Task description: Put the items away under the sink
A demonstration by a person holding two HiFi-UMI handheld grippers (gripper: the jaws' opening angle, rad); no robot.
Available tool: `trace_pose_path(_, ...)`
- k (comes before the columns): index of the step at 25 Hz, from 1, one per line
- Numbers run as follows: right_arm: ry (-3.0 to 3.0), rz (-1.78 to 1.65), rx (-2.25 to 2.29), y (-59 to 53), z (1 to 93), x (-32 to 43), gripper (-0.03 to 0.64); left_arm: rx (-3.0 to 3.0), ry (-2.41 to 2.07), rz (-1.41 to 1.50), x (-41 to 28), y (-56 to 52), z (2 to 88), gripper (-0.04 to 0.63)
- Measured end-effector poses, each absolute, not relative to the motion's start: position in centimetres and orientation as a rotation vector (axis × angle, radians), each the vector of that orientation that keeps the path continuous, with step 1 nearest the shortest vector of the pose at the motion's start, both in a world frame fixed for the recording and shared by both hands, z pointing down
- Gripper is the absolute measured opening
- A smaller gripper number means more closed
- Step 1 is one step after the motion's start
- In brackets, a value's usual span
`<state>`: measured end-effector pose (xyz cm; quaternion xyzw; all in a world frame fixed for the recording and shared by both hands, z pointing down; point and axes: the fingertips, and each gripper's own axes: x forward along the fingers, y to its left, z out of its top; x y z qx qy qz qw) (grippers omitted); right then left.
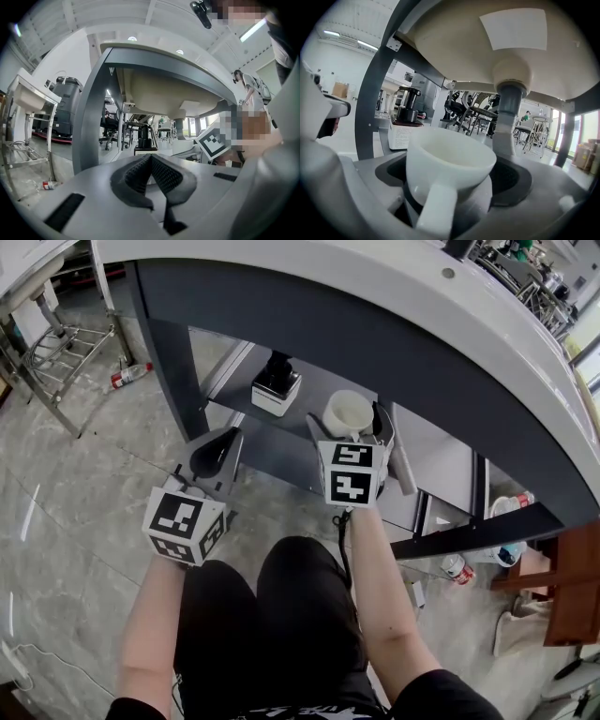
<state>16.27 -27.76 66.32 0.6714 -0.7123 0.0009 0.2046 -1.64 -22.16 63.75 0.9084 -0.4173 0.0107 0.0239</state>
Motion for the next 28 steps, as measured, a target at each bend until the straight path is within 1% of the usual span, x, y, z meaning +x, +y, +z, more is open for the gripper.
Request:
trace_pose_path(15,-2.105,-0.098,1.966,-24.2,64.9,16.2,0.485,2.793,-1.305,-0.037,-2.1,-22.0,63.3,0.009)
trace_pose_path(20,-2.132,-0.143,2.015,-23.2,63.9,16.3,0.483,2.750,-1.305,-0.005,-2.7,-22.1,62.7,0.009)
trace_pose_path(28,-2.184,-0.023,1.935,-19.5,60.3,14.7,0.480,2.659,-1.294,-0.039,-4.4,-19.8,56.7,0.009)
